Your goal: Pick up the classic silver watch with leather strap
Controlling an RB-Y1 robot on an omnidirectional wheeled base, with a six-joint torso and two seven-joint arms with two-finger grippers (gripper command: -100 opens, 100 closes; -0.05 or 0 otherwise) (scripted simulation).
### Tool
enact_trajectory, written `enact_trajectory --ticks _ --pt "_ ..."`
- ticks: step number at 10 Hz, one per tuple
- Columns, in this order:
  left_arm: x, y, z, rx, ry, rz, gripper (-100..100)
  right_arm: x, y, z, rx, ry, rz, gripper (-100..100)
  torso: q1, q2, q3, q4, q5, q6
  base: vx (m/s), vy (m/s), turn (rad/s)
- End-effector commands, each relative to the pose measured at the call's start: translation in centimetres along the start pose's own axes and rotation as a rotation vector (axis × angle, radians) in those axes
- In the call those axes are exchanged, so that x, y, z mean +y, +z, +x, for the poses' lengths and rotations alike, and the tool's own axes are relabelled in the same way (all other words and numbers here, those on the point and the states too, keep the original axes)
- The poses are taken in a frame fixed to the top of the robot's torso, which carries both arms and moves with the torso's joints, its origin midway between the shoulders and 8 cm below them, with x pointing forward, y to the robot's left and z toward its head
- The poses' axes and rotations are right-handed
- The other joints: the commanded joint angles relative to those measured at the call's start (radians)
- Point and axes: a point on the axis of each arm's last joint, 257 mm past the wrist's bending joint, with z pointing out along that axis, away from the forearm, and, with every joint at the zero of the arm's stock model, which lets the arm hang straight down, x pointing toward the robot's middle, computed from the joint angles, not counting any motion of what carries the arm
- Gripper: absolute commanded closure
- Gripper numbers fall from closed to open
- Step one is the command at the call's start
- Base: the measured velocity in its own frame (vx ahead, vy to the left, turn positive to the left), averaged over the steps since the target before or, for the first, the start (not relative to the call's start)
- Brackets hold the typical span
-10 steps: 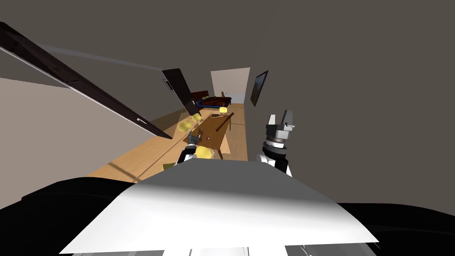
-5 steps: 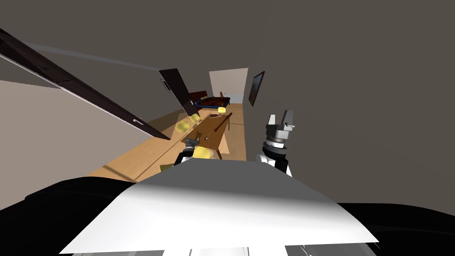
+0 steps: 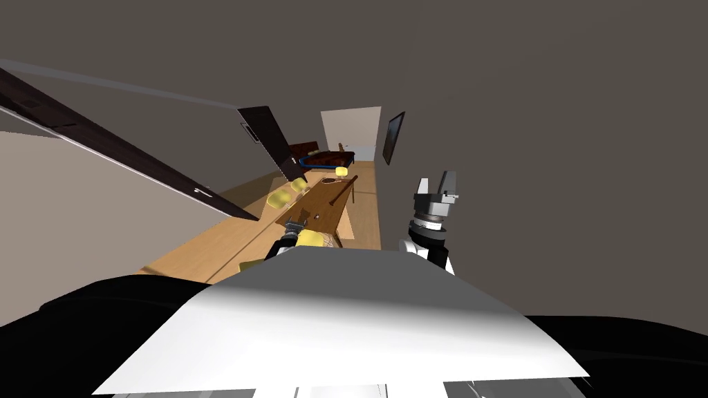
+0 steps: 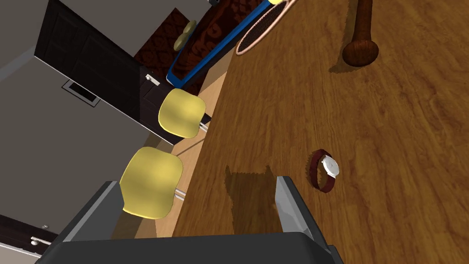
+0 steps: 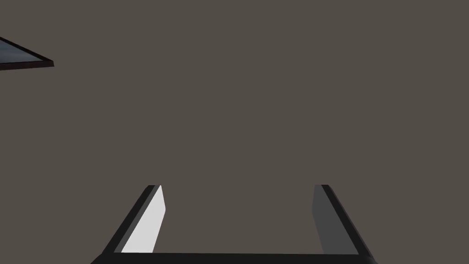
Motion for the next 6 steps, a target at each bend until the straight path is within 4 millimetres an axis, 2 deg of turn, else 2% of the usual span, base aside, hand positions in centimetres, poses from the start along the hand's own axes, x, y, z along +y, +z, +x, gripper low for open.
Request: enact_trajectory --ticks 1,4,5,6 --pt "0.0 -0.4 -1.6 -0.025 -0.020 -0.008 -100 0.0 0.0 0.0 0.000 0.000 0.000 0 0.000 0.000 0.000 0.000 0.000 0.000 0.021 -0.037 -0.032" --pt "0.3 -1.5 -7.4 -0.151 -0.124 -0.049 -100 0.0 0.0 0.0 0.000 0.000 0.000 0 0.001 -0.002 -0.001 0.000 0.000 0.000 0.048 -0.050 -0.109" --pt "0.3 -1.6 -7.9 -0.162 -0.133 -0.049 -100 0.0 0.0 0.0 0.000 0.000 0.000 0 0.000 -0.003 -0.002 -0.001 0.000 0.000 0.052 -0.041 -0.044" --pt "0.5 -2.2 -9.9 -0.208 -0.171 -0.059 -100 0.0 0.0 0.0 0.000 0.000 0.000 0 0.001 -0.002 -0.001 -0.001 0.000 0.000 0.059 -0.033 -0.083"
